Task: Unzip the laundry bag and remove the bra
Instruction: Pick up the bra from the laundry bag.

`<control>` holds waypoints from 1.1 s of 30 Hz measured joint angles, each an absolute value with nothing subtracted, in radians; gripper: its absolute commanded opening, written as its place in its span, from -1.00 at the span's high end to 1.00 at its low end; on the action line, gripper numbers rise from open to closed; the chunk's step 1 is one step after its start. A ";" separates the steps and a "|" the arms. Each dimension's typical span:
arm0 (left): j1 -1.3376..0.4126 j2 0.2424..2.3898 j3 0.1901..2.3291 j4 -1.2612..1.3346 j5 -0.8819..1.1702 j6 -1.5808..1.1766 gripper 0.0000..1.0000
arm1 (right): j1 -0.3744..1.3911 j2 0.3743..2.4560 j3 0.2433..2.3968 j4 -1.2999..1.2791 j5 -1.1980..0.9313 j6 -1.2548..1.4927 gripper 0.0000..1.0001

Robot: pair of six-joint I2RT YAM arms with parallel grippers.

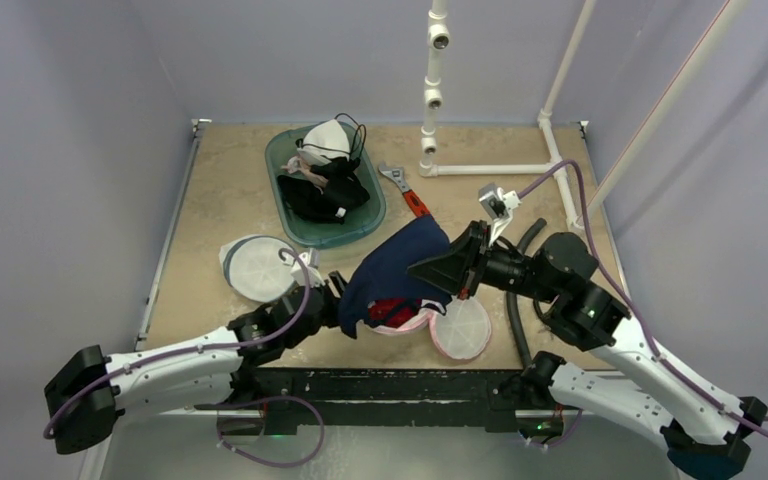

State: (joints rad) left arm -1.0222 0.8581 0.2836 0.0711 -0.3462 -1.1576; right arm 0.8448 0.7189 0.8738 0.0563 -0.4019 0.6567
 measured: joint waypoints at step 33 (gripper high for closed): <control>-1.021 0.684 0.983 -0.232 -0.137 -0.433 -0.85 | 0.844 0.714 1.249 -0.352 -0.457 0.067 1.00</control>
State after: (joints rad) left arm -1.0214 0.6842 0.9833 -0.2321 -0.1371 -0.4328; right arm 0.8436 0.7139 1.2488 -0.3519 -0.4572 0.0666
